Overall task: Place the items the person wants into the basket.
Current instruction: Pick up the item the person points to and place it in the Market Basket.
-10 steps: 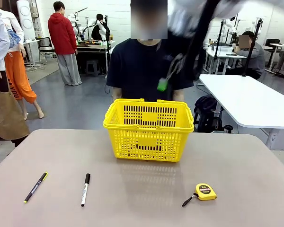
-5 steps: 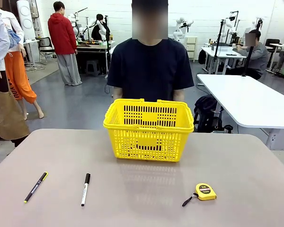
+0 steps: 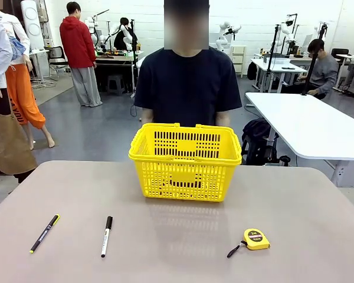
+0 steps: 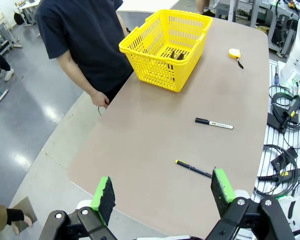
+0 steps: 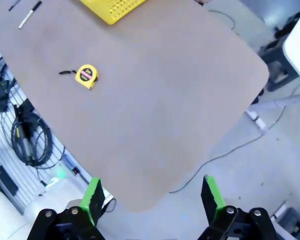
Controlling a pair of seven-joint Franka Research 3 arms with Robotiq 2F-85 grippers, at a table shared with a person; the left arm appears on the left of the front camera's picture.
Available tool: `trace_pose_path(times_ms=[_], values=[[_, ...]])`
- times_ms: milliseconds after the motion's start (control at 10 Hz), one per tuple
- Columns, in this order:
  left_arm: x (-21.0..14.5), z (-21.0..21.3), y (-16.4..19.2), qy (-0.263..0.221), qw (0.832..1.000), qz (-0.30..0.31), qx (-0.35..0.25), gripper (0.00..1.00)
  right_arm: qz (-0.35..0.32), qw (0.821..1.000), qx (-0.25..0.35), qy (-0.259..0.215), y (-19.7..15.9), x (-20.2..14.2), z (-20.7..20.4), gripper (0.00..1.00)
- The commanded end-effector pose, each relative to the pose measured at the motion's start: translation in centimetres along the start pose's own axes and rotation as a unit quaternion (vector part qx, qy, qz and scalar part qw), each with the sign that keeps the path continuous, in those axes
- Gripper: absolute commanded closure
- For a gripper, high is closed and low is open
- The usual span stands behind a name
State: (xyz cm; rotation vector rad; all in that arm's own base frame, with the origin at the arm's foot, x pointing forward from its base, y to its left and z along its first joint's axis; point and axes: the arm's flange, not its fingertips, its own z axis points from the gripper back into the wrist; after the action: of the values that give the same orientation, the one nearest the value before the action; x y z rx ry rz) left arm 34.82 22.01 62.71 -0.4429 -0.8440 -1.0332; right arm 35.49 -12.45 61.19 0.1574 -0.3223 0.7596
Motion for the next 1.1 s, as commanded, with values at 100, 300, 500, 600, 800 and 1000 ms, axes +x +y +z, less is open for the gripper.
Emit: trace_pose_path(times_ms=[100, 300, 500, 600, 800, 1000], values=[[-0.2, 0.1, 0.0, -0.011, 1.000, -0.010, -0.002, 0.00, 0.000, 1.000, 0.000, 0.000, 0.0, 0.0, 0.0, 0.00], [-0.2, 0.1, 0.0, -0.011, 1.000, -0.010, -0.002, 0.00, 0.000, 1.000, 0.000, 0.000, 0.0, 0.0, 0.0, 0.00], [-0.2, 0.1, 0.0, -0.011, 1.000, -0.010, -0.002, 0.00, 0.000, 1.000, 0.000, 0.000, 0.0, 0.0, 0.0, 0.00], [-0.2, 0.1, 0.0, -0.011, 1.000, -0.010, -0.002, 0.00, 0.000, 1.000, 0.000, 0.000, 0.0, 0.0, 0.0, 0.00], [-0.2, 0.1, 0.0, -0.011, 1.000, -0.010, -0.002, 0.00, 0.000, 1.000, 0.000, 0.000, 0.0, 0.0, 0.0, 0.00], [-0.2, 0.1, 0.0, -0.011, 1.000, -0.010, -0.002, 0.00, 0.000, 1.000, 0.000, 0.000, 0.0, 0.0, 0.0, 0.00]])
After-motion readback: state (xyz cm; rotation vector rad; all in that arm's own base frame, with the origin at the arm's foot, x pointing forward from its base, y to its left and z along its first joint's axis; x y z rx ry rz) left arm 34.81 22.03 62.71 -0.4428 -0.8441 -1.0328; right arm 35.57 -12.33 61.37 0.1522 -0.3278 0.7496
